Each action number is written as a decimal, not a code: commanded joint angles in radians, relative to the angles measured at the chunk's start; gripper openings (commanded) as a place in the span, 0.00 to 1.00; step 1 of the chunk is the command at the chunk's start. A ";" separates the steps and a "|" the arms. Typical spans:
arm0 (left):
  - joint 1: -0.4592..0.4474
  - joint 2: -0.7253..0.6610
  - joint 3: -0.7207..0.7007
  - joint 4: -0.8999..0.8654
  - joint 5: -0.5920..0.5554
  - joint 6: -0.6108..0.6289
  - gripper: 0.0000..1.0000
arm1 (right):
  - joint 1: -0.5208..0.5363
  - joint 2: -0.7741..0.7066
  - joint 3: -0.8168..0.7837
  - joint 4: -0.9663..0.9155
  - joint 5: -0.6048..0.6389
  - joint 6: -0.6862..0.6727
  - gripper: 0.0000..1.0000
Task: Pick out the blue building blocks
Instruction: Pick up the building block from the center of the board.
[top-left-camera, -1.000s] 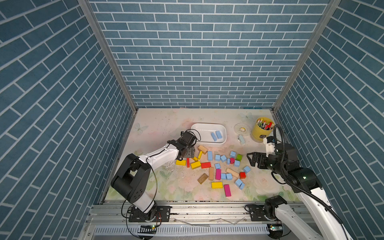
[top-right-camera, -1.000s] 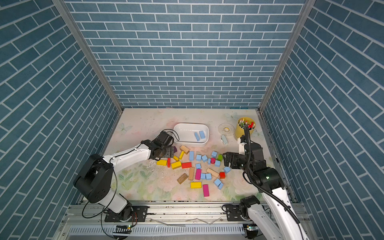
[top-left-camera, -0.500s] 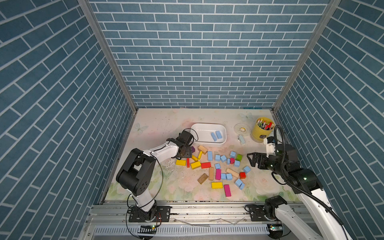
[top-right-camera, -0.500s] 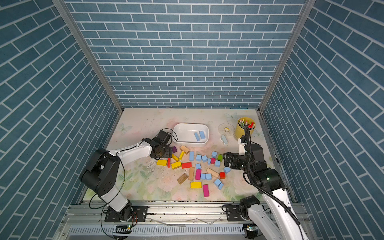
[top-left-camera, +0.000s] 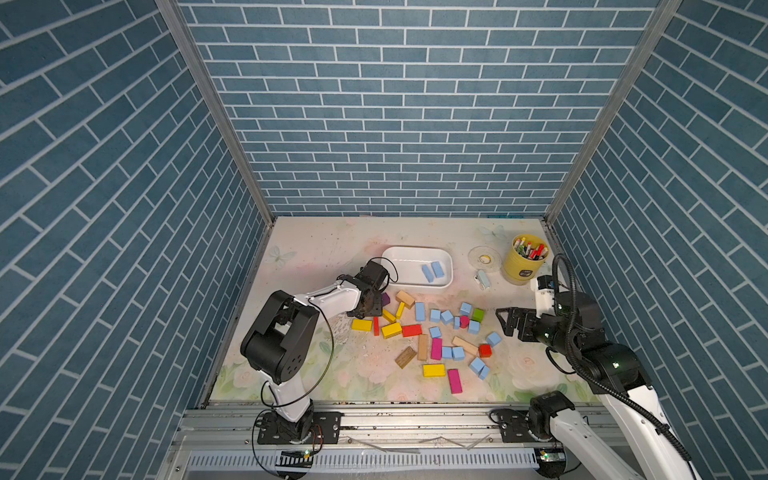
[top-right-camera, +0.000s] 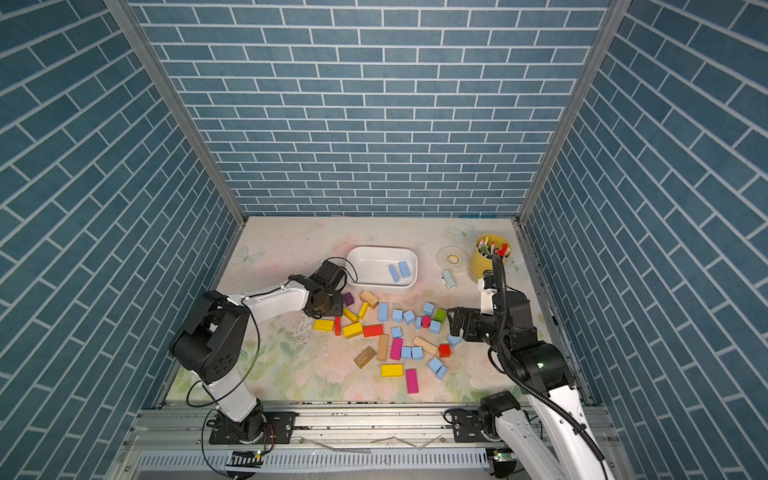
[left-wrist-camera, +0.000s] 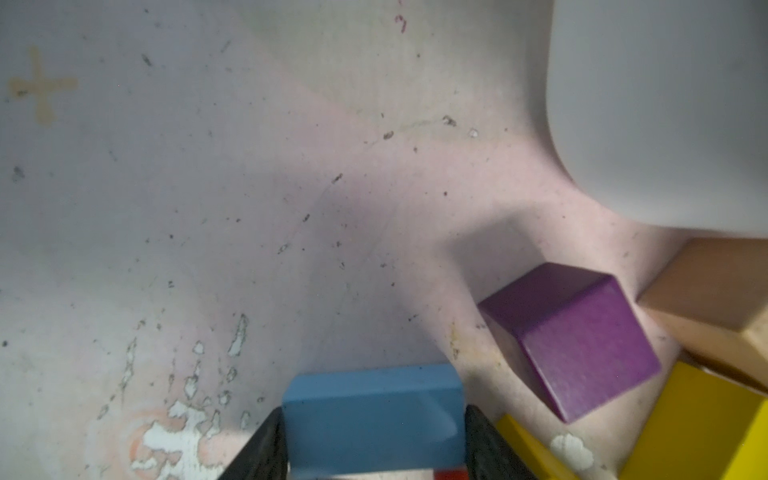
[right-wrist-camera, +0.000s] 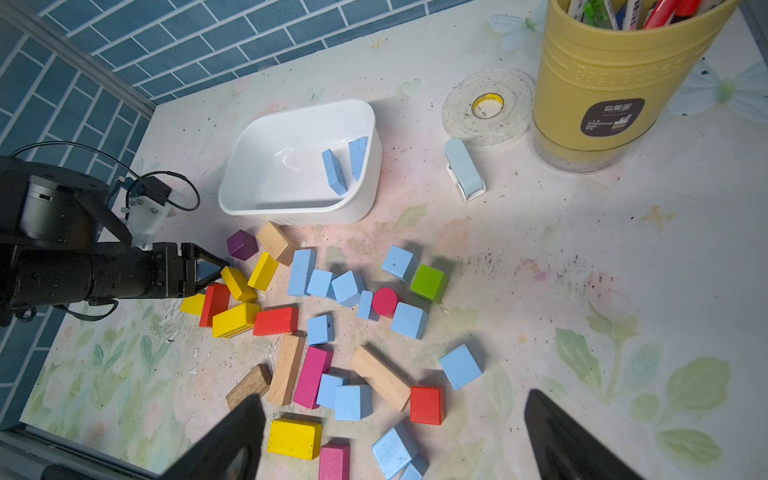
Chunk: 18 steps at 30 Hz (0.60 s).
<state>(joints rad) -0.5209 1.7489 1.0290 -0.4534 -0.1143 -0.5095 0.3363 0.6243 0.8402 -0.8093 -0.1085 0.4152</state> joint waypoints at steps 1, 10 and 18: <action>0.005 0.015 0.010 -0.013 -0.016 -0.001 0.58 | 0.002 -0.001 -0.003 -0.029 0.012 0.019 0.97; 0.005 -0.003 0.009 -0.024 -0.029 -0.003 0.45 | 0.001 0.000 -0.002 -0.031 0.012 0.014 0.97; 0.005 -0.171 0.076 -0.118 -0.067 0.011 0.41 | 0.001 0.006 -0.006 -0.024 0.009 0.015 0.97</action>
<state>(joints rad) -0.5209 1.6455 1.0496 -0.5198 -0.1452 -0.5076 0.3363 0.6273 0.8402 -0.8154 -0.1089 0.4152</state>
